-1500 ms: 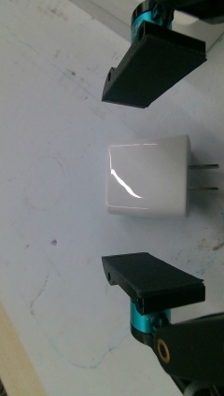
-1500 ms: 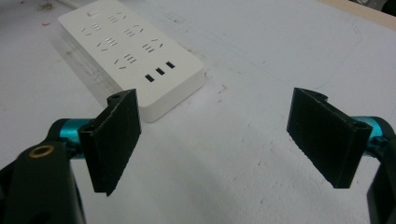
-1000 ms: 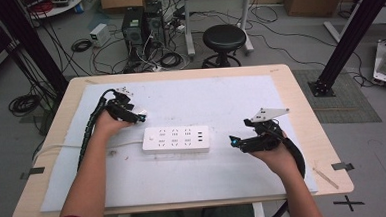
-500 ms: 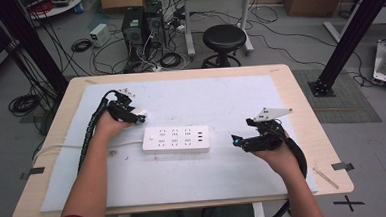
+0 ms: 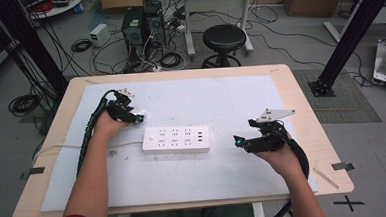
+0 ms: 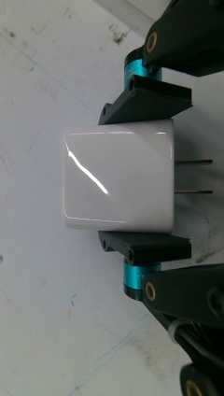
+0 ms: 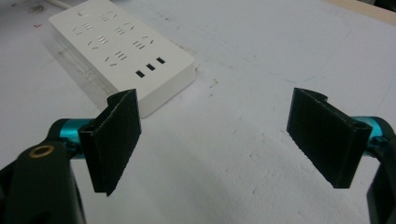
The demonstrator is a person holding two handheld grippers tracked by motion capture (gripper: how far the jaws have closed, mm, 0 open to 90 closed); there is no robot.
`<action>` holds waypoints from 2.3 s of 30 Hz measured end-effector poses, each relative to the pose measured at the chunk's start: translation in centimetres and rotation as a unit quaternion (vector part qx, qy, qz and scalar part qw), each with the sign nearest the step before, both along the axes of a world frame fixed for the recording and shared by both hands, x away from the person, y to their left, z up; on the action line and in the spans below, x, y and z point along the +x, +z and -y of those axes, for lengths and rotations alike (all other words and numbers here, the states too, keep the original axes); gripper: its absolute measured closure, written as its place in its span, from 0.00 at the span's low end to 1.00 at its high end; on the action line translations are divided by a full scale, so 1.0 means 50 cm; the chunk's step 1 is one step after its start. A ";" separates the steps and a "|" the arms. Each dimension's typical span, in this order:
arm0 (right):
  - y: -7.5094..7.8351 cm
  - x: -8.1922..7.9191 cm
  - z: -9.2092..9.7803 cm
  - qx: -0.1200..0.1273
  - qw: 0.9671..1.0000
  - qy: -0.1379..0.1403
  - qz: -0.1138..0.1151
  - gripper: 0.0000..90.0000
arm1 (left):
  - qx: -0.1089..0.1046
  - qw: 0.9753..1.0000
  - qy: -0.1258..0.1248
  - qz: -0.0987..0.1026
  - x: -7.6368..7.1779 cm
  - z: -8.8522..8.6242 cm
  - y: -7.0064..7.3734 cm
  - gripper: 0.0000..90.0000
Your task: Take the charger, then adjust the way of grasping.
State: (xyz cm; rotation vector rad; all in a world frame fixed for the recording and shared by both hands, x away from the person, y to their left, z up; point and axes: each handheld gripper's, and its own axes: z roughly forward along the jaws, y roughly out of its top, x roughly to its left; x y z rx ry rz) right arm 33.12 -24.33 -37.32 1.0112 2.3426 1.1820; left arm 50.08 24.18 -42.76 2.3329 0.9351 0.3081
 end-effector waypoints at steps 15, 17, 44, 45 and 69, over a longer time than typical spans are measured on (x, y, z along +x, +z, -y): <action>0.017 -0.009 -0.001 0.006 1.000 0.018 -0.004 0.20 | -0.018 0.997 -0.024 0.065 -0.131 -0.024 0.138 0.47; 0.019 -0.013 0.001 0.008 1.000 0.017 0.000 0.20 | -0.025 0.996 -0.029 0.077 -0.158 -0.025 0.153 0.47; 0.019 -0.036 -0.014 0.019 0.999 0.033 -0.008 0.20 | -0.054 0.976 -0.154 0.144 -0.354 0.026 0.165 0.47; 0.019 -0.036 -0.018 0.020 0.999 0.035 -0.009 0.20 | -0.059 0.974 -0.162 0.146 -0.358 0.032 0.165 0.47; -0.019 -0.048 -0.175 0.089 0.983 0.149 -0.063 0.20 | -0.070 0.926 -0.284 0.238 -0.434 0.208 0.116 0.47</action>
